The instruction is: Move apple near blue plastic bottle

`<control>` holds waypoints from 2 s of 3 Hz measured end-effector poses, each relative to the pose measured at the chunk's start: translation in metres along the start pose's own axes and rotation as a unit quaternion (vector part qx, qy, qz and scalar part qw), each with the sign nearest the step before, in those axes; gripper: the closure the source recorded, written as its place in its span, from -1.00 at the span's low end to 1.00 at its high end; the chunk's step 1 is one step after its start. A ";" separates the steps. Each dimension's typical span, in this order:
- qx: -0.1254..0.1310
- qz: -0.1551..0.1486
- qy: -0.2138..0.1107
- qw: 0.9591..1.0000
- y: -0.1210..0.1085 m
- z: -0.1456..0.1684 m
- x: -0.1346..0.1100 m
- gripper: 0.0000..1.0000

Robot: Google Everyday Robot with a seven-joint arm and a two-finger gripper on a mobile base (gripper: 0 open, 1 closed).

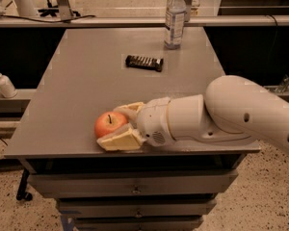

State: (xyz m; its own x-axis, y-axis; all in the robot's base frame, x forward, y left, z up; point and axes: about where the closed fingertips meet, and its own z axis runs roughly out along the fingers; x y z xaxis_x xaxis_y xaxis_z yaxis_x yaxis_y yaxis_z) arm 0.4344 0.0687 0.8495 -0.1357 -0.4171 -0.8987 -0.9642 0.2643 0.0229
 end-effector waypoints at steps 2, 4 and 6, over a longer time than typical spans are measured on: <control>0.051 -0.045 0.029 0.997 -0.058 -0.043 -0.017 1.00; 0.074 -0.061 0.036 0.995 -0.077 -0.060 -0.023 1.00; 0.096 -0.087 0.013 0.991 -0.118 -0.076 -0.038 1.00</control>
Offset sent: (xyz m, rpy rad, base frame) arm 0.1168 -0.1130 0.0797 -0.2029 -0.2352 -0.1274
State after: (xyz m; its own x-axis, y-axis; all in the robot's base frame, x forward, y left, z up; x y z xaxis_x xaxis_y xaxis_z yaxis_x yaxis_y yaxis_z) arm 0.5364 -0.0127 0.9141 0.0205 -0.4930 -0.8698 -0.9128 0.3457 -0.2174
